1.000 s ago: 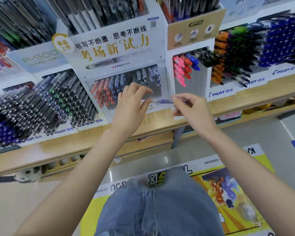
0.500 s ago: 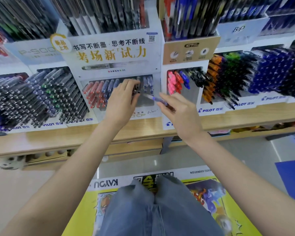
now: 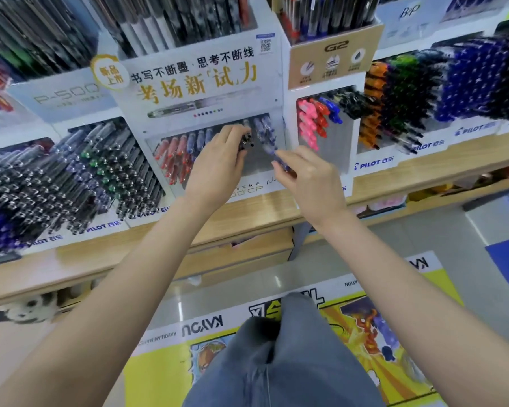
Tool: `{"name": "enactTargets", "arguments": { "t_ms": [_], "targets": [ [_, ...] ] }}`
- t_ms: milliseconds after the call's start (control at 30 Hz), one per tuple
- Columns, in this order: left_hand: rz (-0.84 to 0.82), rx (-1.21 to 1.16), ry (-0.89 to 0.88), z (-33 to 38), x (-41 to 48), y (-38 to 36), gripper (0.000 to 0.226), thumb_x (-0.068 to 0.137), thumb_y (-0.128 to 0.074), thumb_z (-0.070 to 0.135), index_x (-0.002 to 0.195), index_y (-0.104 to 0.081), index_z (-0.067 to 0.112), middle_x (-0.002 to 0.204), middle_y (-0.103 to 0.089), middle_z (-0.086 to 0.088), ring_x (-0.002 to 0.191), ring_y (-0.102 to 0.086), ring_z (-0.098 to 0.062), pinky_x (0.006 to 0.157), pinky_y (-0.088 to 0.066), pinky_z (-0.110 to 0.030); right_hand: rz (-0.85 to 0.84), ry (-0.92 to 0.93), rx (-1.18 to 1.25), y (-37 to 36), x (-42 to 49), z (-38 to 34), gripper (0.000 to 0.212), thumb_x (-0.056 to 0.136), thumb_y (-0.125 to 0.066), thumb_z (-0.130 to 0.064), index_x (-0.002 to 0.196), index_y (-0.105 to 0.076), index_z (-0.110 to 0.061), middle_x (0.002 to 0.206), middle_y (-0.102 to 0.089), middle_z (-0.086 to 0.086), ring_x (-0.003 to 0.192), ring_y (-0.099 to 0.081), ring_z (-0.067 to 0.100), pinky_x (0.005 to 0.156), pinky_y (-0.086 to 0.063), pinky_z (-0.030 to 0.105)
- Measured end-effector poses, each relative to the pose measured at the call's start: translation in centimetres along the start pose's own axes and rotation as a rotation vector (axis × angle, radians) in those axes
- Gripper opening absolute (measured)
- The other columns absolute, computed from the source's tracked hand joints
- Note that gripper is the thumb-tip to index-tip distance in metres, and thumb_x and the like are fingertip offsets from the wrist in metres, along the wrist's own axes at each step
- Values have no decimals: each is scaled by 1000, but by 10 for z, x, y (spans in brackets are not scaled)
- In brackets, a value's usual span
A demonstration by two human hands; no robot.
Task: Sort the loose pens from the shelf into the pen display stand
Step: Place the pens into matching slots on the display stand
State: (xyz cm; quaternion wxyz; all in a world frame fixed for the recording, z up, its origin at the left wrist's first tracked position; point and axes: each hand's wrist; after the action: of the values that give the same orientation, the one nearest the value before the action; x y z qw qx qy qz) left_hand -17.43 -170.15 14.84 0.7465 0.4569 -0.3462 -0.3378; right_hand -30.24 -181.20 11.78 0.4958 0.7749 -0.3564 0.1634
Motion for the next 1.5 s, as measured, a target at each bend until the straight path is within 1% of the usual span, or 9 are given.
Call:
{"name": "enactTargets", "arguments": {
  "t_ms": [133, 400, 533, 700, 900, 1033, 1100, 1300, 1500],
  "targets": [
    [27, -7, -35, -1, -5, -4, 39, 95, -44, 7, 134, -41, 7, 136, -45, -9, 116, -48, -25, 84, -42, -33, 16, -28, -12, -2, -15, 1, 21, 88, -57, -14, 100, -70, -2, 73, -59, 7, 52, -54, 18, 45, -50, 32],
    [36, -28, -65, -1, -17, -8, 46, 94, -42, 4, 139, -37, 7, 146, -35, -10, 132, -37, -24, 89, -44, -32, 47, -22, -18, -13, -16, -15, 20, 84, -61, -9, 99, -69, 1, 72, -59, 9, 47, -53, 22, 42, -49, 31],
    [38, -8, -69, -3, -15, -9, 46, 94, -42, 5, 139, -37, 9, 146, -36, -7, 130, -38, -22, 78, -42, -26, 87, -57, -22, -18, -16, -14, 25, 88, -54, -15, 100, -69, 1, 74, -59, 10, 48, -54, 23, 44, -49, 31],
    [66, 15, -93, -7, -13, -12, 47, 93, -42, 5, 140, -37, 11, 144, -37, -5, 127, -39, -21, 73, -40, -24, 117, -84, -41, -23, -27, -10, 20, 85, -62, -10, 101, -69, 0, 75, -60, 9, 50, -55, 22, 45, -50, 32],
    [66, -14, -111, -9, -18, -17, 51, 94, -40, 3, 143, -32, 10, 150, -29, -8, 136, -31, -22, 92, -42, -27, 146, -69, -31, -25, -30, -12, 27, 89, -51, -17, 103, -68, -2, 75, -59, 9, 52, -55, 22, 46, -50, 33],
    [52, -14, -92, -12, -23, -18, 55, 94, -40, 3, 147, -27, 13, 153, -22, -7, 138, -26, -19, 87, -33, -15, 110, -117, -47, -30, -28, -9, 21, 87, -59, -10, 104, -68, -2, 75, -58, 10, 52, -54, 23, 46, -50, 36],
    [46, -20, -93, -14, -25, -18, 55, 94, -40, 2, 146, -27, 13, 153, -22, -6, 139, -25, -19, 92, -29, -14, 97, -131, -40, -32, -27, -7, 21, 87, -59, -9, 104, -67, -2, 75, -57, 11, 52, -53, 24, 46, -50, 36],
    [53, -43, -70, -13, -24, -18, 55, 93, -41, 1, 145, -29, 12, 153, -25, -5, 140, -23, -16, 95, -21, -9, 177, -88, -21, -30, -21, -12, 21, 86, -57, -15, 96, -70, -2, 73, -60, 9, 49, -54, 20, 43, -47, 26],
    [52, -53, -64, -12, -24, -18, 54, 93, -41, 1, 145, -30, 11, 152, -25, -6, 141, -22, -17, 102, -20, -13, 208, -45, -16, -28, -23, -11, 21, 87, -54, -15, 97, -69, -3, 73, -60, 7, 50, -54, 17, 44, -46, 22]
  ]
}}
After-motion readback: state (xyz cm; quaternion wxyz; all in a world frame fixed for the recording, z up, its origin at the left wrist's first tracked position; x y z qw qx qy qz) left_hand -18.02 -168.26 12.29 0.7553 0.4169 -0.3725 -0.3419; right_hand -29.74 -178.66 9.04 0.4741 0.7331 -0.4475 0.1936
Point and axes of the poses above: each hand's wrist, its own x-axis towards the middle knuckle, its own y-axis out of the back of the hand, z = x × y
